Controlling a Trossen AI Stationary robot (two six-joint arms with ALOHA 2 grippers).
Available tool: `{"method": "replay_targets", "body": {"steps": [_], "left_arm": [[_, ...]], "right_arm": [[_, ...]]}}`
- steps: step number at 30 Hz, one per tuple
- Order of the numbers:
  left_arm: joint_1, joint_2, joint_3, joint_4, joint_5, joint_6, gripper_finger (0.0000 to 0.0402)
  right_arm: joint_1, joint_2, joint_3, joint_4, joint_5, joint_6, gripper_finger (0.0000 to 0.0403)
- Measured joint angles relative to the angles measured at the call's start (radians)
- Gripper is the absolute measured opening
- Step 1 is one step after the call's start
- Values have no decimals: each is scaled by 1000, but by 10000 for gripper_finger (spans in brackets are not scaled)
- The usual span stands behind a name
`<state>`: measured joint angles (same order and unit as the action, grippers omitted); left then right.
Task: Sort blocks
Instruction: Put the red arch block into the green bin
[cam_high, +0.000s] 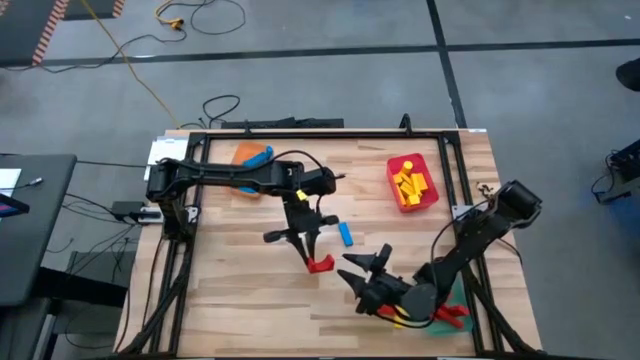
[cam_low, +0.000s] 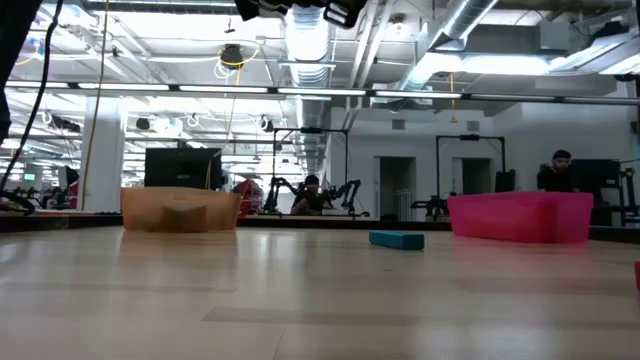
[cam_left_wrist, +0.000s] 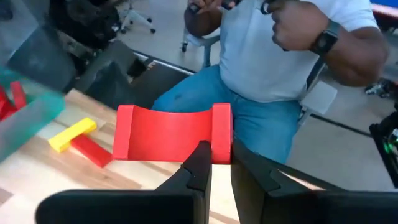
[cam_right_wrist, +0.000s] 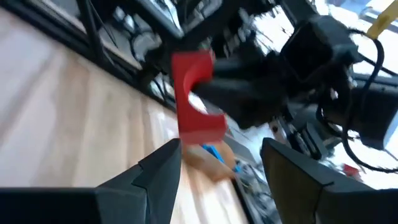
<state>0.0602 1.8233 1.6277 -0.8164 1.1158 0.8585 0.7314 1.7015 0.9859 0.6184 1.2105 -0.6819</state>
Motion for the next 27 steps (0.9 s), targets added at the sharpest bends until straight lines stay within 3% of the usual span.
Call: {"method": "replay_targets", "body": {"steps": [21,27], "left_arm": [[-80,0,0,78,-2,74,35],[-95,0,1,129,0,71,35]], "right_arm": [[-68,-12,0,17,-298,67,261],[-90,-12,0,18,-325,84,260]]}}
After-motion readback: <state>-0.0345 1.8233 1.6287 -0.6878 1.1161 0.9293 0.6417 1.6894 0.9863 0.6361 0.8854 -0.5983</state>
